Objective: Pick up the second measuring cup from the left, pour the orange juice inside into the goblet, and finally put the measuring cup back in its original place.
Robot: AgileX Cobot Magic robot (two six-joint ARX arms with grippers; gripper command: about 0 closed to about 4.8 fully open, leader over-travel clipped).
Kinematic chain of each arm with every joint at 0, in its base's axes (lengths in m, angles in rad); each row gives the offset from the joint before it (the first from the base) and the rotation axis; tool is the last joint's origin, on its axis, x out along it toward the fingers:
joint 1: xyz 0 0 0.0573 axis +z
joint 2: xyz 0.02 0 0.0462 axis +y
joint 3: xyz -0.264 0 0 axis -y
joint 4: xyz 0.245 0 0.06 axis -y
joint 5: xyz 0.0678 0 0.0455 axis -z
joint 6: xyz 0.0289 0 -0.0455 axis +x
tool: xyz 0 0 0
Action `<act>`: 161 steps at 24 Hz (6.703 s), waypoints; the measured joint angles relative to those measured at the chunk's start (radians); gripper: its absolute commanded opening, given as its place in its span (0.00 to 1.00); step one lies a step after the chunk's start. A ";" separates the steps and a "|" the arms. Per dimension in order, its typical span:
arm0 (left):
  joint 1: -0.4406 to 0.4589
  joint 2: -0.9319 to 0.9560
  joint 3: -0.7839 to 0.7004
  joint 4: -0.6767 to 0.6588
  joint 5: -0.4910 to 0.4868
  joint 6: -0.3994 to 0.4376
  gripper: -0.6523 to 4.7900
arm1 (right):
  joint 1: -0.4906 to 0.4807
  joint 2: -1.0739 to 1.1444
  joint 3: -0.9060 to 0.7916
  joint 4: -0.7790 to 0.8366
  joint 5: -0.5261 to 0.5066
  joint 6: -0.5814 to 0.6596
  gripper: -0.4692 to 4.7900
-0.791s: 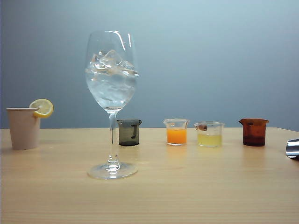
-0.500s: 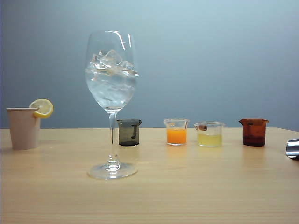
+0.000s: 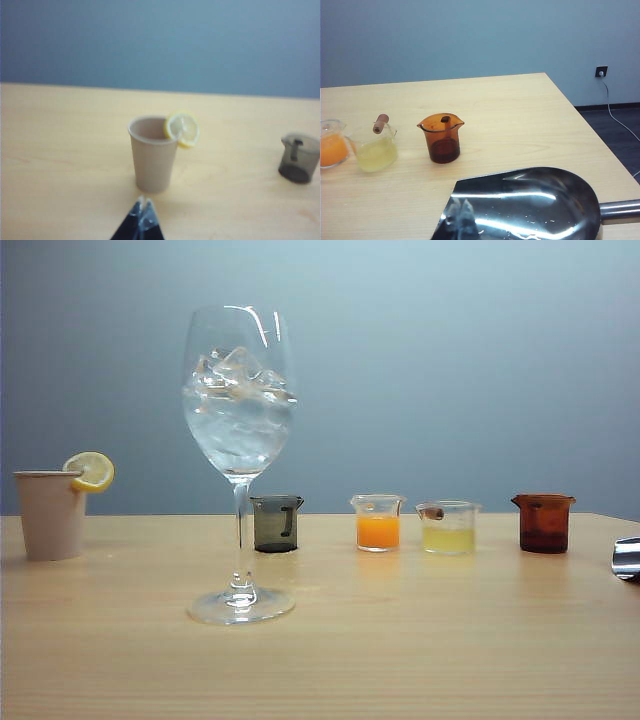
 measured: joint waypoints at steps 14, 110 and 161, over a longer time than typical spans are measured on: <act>-0.024 0.464 0.671 -0.134 0.118 -0.068 0.11 | 0.017 0.299 0.428 0.001 0.023 0.000 0.09; -0.533 0.704 1.103 -0.747 0.295 -0.045 0.11 | 0.536 2.005 0.819 0.974 0.134 0.116 0.73; -0.533 0.704 1.103 -0.737 0.314 -0.045 0.11 | 0.584 2.068 0.935 0.906 0.188 0.060 0.73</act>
